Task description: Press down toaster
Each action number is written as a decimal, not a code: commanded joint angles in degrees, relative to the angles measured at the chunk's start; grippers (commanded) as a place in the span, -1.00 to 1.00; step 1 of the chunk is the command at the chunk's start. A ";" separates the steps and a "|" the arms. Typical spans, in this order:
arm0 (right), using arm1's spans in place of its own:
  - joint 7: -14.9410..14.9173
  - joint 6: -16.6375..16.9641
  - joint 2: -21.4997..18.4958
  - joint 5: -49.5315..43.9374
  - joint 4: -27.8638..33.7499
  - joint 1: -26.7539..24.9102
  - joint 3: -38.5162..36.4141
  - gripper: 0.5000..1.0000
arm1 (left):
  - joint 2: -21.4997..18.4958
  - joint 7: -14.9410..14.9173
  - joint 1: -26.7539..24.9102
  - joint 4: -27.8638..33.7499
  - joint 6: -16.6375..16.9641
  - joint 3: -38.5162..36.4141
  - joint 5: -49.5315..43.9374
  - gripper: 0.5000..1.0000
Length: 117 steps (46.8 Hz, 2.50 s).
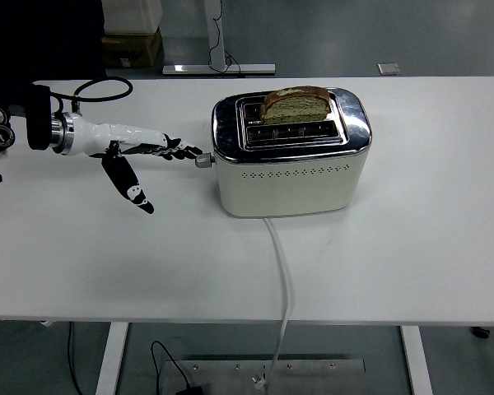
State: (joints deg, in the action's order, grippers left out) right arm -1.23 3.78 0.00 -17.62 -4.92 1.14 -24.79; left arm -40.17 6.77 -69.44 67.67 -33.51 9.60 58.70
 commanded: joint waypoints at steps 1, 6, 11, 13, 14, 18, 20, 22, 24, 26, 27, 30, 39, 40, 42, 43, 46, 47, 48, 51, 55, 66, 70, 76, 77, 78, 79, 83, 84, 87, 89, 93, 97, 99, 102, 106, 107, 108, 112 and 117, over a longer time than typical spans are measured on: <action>0.00 0.00 0.00 0.04 0.00 0.00 0.00 0.99 | 0.01 0.00 0.18 0.01 0.03 -0.19 0.01 1.00; 0.00 0.00 0.00 -0.04 0.00 0.00 0.00 1.00 | 0.01 0.00 0.53 -0.17 0.03 -0.37 0.01 1.00; 0.00 0.00 0.00 0.04 0.00 0.00 0.00 0.99 | 0.01 0.00 1.32 -0.61 0.12 -0.37 -0.08 1.00; 0.00 0.00 0.00 0.04 0.00 0.00 0.00 0.99 | 0.01 0.00 1.41 -0.78 0.12 -0.37 0.01 1.00; 0.00 0.00 0.00 0.05 0.00 0.00 0.00 0.99 | 0.01 0.00 1.41 -0.87 0.12 -0.37 -0.08 1.00; 0.00 0.00 0.00 -0.04 -0.09 0.00 0.00 0.99 | 0.01 -0.09 1.76 -1.05 0.12 -0.37 -0.08 1.00; 0.00 0.00 0.00 -0.04 0.00 0.00 0.00 1.00 | 0.01 -0.09 1.85 -1.40 0.12 -0.37 -0.08 1.00; 0.00 0.00 0.00 0.05 0.00 0.00 0.00 0.99 | 0.01 -0.09 1.94 -1.57 0.12 -0.37 -0.08 1.00; 0.00 0.00 0.00 -0.04 0.00 0.00 0.00 0.99 | 0.01 -0.09 2.03 -1.75 0.12 -0.37 -0.08 1.00; 0.00 0.00 0.00 -0.04 0.00 0.00 0.00 0.99 | 0.01 -0.09 2.20 -2.01 0.20 -0.37 -0.08 1.00; 0.00 0.00 0.00 0.04 0.00 0.00 0.00 0.99 | 0.09 -0.09 2.20 -2.10 0.20 -0.37 -0.08 1.00; 0.00 0.00 0.00 0.04 0.00 0.00 0.00 0.99 | 0.36 -0.09 2.20 -2.45 0.29 -0.37 -0.08 1.00; 0.00 0.00 0.00 0.05 0.00 0.00 0.00 0.99 | 1.41 -0.09 2.20 -3.59 0.29 -0.37 -0.08 1.00; 0.00 0.00 0.00 0.05 0.00 0.00 0.00 0.99 | 1.50 -0.09 2.20 -3.59 0.29 -0.37 -0.08 1.00; 0.00 0.00 0.00 0.05 0.00 0.00 0.00 0.99 | 1.50 -0.09 2.12 -3.59 0.29 -0.37 -0.08 1.00; 0.00 0.00 0.00 0.05 0.00 0.00 0.00 0.99 | 1.50 -0.09 2.03 -3.51 0.29 -0.37 -0.08 1.00; 0.00 0.00 0.00 -0.04 0.00 0.00 0.00 1.00 | 1.50 -0.09 1.85 -3.51 0.38 -0.37 -0.08 1.00; 0.00 0.00 0.00 -0.04 -0.09 0.00 0.00 0.99 | 1.50 -0.09 1.85 -3.51 0.38 -0.37 -0.08 1.00; 0.00 0.00 0.00 -0.04 0.00 0.00 0.00 0.99 | 1.50 -0.09 1.85 -3.51 0.38 -0.37 -0.17 1.00; 0.00 0.00 0.00 -0.04 0.00 0.00 0.00 1.00 | 1.50 -0.09 1.85 -3.42 0.29 -0.37 -0.17 1.00; 0.00 0.00 0.00 0.05 0.00 0.00 0.00 0.99 | 1.41 -0.09 1.85 -3.24 0.29 -0.37 -0.17 1.00; 0.00 0.00 0.00 0.05 0.00 0.00 0.00 0.99 | 0.53 -0.09 1.41 -2.89 0.29 -0.37 -0.26 1.00; 0.00 0.00 0.00 -0.04 0.00 0.00 0.00 0.99 | 0.36 -0.09 1.32 -2.89 0.29 -0.37 -0.26 1.00; 0.00 0.00 0.00 0.04 0.00 0.00 0.00 0.99 | 0.53 -0.09 0.89 -2.80 0.29 -0.37 -0.34 1.00; 0.00 0.00 0.00 0.05 0.00 0.00 0.00 0.99 | 0.53 -0.09 0.80 -2.72 0.29 -0.37 -0.35 1.00; 0.00 0.00 0.00 0.05 0.00 0.00 0.00 0.99 | 0.53 -0.09 0.80 -2.72 0.29 -0.28 -0.35 1.00; 0.00 0.00 0.00 -0.04 0.00 0.00 0.00 0.99 | 0.71 -0.09 0.71 -2.72 0.29 -0.28 -0.35 1.00; 0.00 0.00 0.00 -0.04 0.00 0.00 0.00 1.00 | 1.24 -0.09 0.62 -2.80 0.29 -0.37 -0.35 1.00; 0.00 0.00 0.00 0.04 0.00 0.00 0.00 0.99 | 1.32 -0.09 0.62 -2.80 0.29 -0.37 -0.35 1.00; 0.00 0.00 0.00 0.04 0.00 0.00 0.00 0.99 | 1.50 -0.09 0.62 -2.80 0.29 -0.37 -0.35 1.00; 0.00 0.00 0.00 0.04 0.00 0.00 0.00 0.99 | 1.59 -0.09 0.80 -2.80 0.29 -0.37 -0.43 1.00; 0.00 0.00 0.00 -0.04 0.00 0.00 0.00 1.00 | 2.46 -0.09 1.06 -2.98 0.29 -0.37 -0.43 1.00; 0.00 0.00 0.00 0.05 0.00 0.00 0.00 0.99 | 2.64 -0.09 1.41 -3.07 0.38 -0.37 -0.35 1.00; 0.00 0.00 0.00 0.04 0.00 0.00 0.00 0.99 | 2.73 -0.09 1.59 -3.07 0.38 -0.37 -0.35 1.00; 0.00 0.00 0.00 -0.04 0.00 0.00 0.00 1.00 | 2.99 -0.09 1.76 -3.24 0.38 -0.37 -0.35 1.00; 0.00 0.00 0.00 0.04 0.00 0.00 0.00 0.99 | 3.52 -0.26 1.85 -3.33 0.47 -0.37 -0.35 1.00; 0.00 0.00 0.00 0.05 0.00 0.00 0.00 0.99 | 3.52 -0.44 1.94 -3.42 0.47 -0.37 -0.35 1.00; 0.00 0.00 0.00 -0.04 0.00 0.00 0.00 0.99 | 3.52 -0.44 2.20 -3.33 0.47 -0.37 -0.35 1.00; 0.09 0.00 0.00 -0.04 0.00 0.00 -0.08 0.99 | 3.61 -0.44 2.73 -3.42 0.73 -0.37 -0.17 1.00; 0.00 0.00 0.00 -0.04 0.00 0.00 0.00 0.99 | 3.87 -0.44 3.43 -3.42 1.43 -0.37 -0.17 1.00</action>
State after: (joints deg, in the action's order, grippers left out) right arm -1.23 3.78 0.00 -17.65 -4.92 1.14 -24.79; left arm -36.54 6.35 -66.34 64.25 -32.37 9.23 58.51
